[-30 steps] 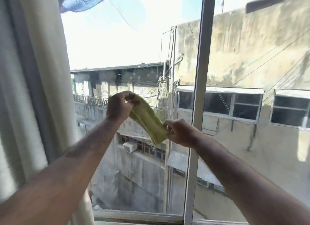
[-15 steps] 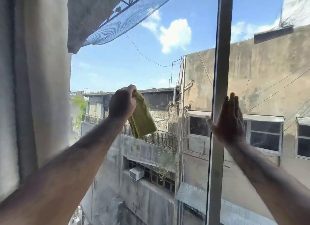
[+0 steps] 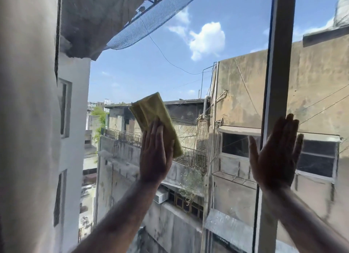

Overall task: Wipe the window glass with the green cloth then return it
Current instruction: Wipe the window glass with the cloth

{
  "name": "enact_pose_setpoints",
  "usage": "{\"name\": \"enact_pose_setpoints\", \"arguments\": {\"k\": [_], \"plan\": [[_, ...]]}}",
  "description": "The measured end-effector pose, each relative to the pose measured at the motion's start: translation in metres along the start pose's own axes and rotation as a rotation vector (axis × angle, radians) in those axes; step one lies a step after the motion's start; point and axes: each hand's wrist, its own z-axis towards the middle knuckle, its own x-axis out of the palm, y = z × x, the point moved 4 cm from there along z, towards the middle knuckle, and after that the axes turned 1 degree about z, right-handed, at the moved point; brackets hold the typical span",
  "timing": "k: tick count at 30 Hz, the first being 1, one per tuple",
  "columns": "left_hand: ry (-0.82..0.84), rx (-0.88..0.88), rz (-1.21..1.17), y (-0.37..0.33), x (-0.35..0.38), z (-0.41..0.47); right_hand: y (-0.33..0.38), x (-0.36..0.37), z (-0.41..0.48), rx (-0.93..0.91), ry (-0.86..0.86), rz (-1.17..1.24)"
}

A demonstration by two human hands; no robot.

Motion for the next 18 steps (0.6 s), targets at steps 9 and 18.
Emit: {"name": "enact_pose_setpoints", "arguments": {"k": [9, 18], "plan": [[-0.022, 0.173, 0.153, 0.009, 0.0, 0.0, -0.002, 0.006, -0.002, -0.033, -0.035, 0.004], [-0.101, 0.176, 0.206, 0.001, -0.011, 0.082, -0.003, 0.003, -0.004, -0.053, -0.034, 0.001]]}}
